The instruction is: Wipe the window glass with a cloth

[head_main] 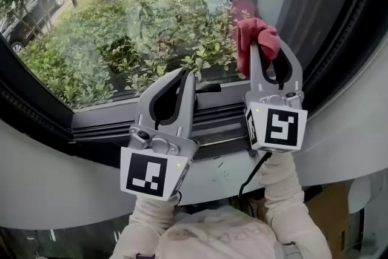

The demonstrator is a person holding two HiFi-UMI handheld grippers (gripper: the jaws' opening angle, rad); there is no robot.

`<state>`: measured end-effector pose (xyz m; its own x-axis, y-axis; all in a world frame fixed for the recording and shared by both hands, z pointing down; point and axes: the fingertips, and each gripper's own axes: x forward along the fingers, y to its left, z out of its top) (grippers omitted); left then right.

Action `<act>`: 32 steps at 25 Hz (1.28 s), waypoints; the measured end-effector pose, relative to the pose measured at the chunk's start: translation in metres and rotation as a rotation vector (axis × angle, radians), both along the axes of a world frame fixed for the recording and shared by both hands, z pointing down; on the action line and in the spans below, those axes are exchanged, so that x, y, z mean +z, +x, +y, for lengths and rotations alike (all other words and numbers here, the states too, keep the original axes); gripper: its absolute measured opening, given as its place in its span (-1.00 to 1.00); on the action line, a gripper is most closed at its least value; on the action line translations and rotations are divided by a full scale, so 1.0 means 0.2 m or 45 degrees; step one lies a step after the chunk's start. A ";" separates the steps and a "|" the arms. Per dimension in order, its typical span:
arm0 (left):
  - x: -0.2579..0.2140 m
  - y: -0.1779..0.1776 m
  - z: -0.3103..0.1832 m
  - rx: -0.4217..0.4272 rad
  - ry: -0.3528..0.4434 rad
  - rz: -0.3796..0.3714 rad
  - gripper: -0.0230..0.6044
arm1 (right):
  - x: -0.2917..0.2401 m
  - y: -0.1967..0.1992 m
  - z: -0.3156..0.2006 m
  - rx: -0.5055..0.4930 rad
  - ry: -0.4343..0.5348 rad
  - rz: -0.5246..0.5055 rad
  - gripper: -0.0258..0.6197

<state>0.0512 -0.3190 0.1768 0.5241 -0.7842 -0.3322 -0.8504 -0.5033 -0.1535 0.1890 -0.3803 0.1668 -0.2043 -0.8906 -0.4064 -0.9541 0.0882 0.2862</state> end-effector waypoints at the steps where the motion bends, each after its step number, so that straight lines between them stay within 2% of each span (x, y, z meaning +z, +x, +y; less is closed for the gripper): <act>1: 0.00 0.00 0.00 -0.002 0.000 -0.003 -0.93 | 0.02 0.00 0.00 -0.001 0.001 0.003 -0.54; 6: 0.00 -0.01 0.00 -0.010 -0.007 -0.008 -0.93 | 0.16 -0.01 0.00 -0.009 -0.055 -0.020 -0.55; 12: 0.03 -0.07 0.01 -0.009 -0.021 -0.011 -0.93 | 0.18 -0.08 0.00 -0.018 -0.103 -0.090 -0.57; 18: 0.02 -0.24 0.04 -0.054 -0.017 0.003 -0.93 | 0.15 -0.32 0.03 -0.083 -0.120 -0.077 -0.57; 32: 0.03 -0.78 0.16 -0.172 -0.002 0.034 -0.93 | 0.11 -0.98 0.11 -0.251 -0.107 -0.076 -0.57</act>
<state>-0.1045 -0.2862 0.1820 0.4045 -0.8475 -0.3436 -0.9143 -0.3839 -0.1294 -0.0076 -0.3585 0.1883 -0.3556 -0.8669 -0.3492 -0.9311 0.2960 0.2132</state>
